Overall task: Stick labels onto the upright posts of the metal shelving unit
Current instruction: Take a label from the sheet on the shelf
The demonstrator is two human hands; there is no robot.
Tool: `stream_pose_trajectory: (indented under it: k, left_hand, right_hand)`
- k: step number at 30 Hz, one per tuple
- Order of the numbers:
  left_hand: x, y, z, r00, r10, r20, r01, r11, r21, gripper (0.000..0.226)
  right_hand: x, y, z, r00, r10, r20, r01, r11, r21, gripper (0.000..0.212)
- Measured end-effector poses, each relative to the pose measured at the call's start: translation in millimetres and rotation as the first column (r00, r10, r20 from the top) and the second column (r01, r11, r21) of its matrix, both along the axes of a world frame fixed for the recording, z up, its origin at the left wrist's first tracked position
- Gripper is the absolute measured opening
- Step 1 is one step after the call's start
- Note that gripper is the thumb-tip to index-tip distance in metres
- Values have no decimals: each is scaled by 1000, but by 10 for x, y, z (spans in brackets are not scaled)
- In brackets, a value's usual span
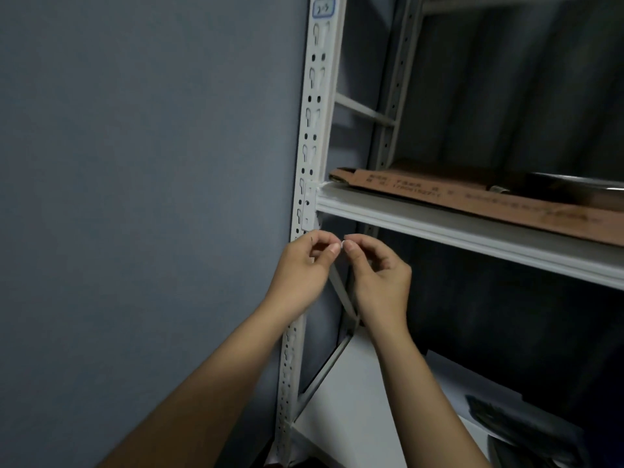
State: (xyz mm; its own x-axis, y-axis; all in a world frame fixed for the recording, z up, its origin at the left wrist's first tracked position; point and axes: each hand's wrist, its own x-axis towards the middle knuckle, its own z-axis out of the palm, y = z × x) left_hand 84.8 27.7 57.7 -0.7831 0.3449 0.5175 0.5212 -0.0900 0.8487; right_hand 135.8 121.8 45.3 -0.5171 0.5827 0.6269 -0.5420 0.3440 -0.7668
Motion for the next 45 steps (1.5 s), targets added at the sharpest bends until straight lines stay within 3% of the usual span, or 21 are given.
stream_pose_trajectory:
  k: [8, 15, 21, 25, 29, 32, 36, 45]
  left_hand:
    - [405, 103, 399, 998, -17, -55, 20, 998, 64, 17]
    - [782, 492, 863, 992, -61, -109, 66, 997, 48, 7]
    - [959, 1135, 1182, 989, -100, -110, 96, 995, -32, 10]
    - [1056, 1537, 1359, 982, -144, -121, 136, 988, -72, 13]
    - [1056, 1854, 1449, 980, -134, -148, 110, 981, -157, 10]
    - [1040, 2016, 1494, 976, -137, -172, 103, 976, -191, 11]
    - [980, 2133, 1547, 968, -144, -203, 97, 969, -226, 12]
    - [860, 2164, 1595, 964, -122, -237, 71, 974, -213, 13]
  right_hand:
    - [489, 110, 328, 996, -29, -86, 39, 992, 121, 20]
    - [796, 519, 738, 958, -262, -112, 277, 949, 151, 14]
    - [1142, 1291, 1293, 821, -571, 4, 555, 799, 233, 17]
    - [1353, 1795, 1625, 680, -716, 154, 611, 671, 421, 20]
    - [1385, 2209, 1795, 483, -808, 336, 543, 578, 609, 27]
    - [1313, 2432, 1870, 371, -841, 394, 452, 534, 715, 17]
    - [1233, 2566, 1938, 252, -859, 445, 368, 511, 777, 29]
    - [1155, 2645, 1995, 289, -841, 457, 275, 530, 802, 21]
